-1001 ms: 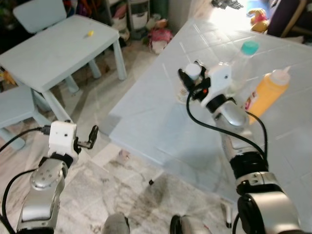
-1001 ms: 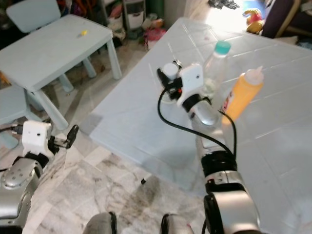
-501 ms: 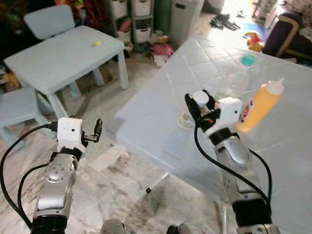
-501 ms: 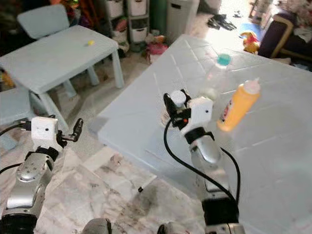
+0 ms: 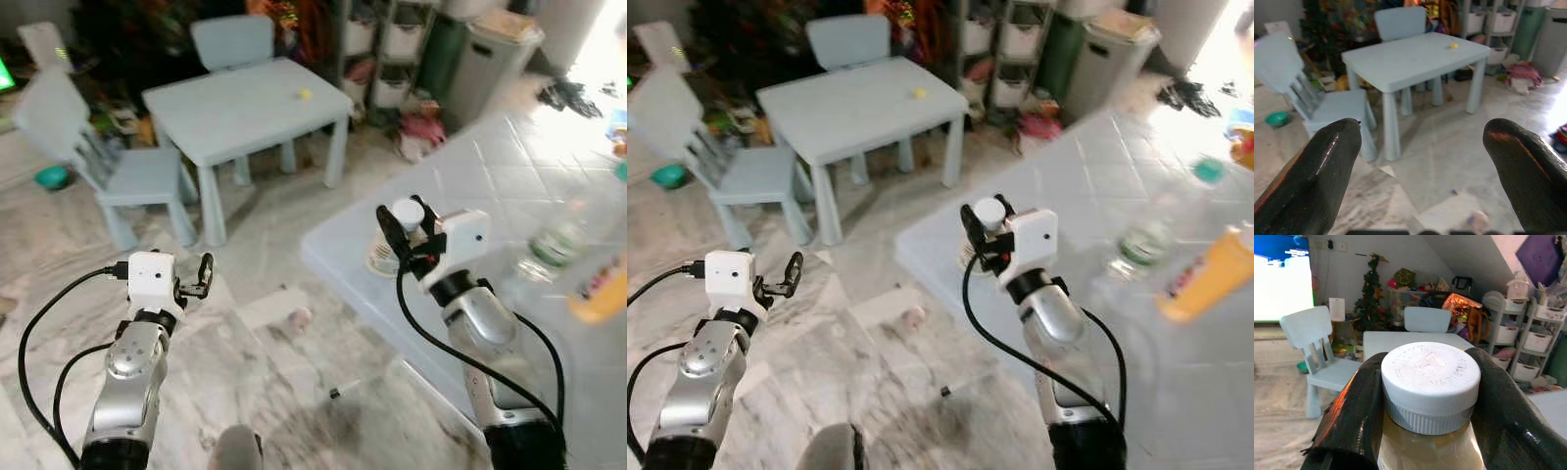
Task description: Restocking fridge
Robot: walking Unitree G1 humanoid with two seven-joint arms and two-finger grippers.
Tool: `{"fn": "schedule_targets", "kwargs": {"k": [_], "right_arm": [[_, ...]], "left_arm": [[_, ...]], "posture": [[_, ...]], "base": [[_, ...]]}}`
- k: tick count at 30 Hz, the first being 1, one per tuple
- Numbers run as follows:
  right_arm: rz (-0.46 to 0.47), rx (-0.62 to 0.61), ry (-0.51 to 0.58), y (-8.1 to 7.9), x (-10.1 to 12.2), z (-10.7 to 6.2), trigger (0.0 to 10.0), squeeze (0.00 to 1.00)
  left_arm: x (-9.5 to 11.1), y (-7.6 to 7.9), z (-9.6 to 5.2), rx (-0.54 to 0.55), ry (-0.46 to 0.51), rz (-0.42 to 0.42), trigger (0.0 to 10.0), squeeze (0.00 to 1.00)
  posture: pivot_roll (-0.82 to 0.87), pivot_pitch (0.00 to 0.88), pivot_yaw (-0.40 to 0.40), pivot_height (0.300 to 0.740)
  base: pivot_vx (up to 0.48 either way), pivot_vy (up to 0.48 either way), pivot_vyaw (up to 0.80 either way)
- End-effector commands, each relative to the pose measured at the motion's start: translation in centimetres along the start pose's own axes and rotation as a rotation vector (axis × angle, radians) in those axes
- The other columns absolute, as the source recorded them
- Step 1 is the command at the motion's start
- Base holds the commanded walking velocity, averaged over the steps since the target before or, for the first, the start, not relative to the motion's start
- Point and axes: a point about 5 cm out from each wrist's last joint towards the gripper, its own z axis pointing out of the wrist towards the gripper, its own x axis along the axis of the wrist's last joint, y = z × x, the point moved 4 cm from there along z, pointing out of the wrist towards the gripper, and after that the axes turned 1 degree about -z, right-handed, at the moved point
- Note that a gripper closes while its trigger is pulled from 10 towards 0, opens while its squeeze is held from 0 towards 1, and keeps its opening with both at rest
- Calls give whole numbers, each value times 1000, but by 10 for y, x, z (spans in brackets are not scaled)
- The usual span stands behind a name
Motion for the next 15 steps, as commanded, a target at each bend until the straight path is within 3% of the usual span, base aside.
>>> {"fn": "schedule_targets", "kwargs": {"k": [1,8,9,15], "right_arm": [[13,8,47,-4,12,2,10000,0],[17,-3,22,-5,4,-3,10000,0],[17,-13,7,-4,0,-7,10000,0],[-14,-50,-18,5,-8,-14,10000,0]], "left_arm": [[-1,-3,-1,-4,1,21,10000,0],[-10,-7,-7,-24,-29,57,10000,0],[-18,-7,-15,-51,-47,59,10000,0],[-28,-4,-26,-68,-65,72,10000,0]], "posture": [[23,0,-22,740],[17,0,-17,740],[18,0,-15,740],[22,0,-14,740]], "base": [[0,0,788],[0,0,788],[0,0,788],[0,0,788]]}}
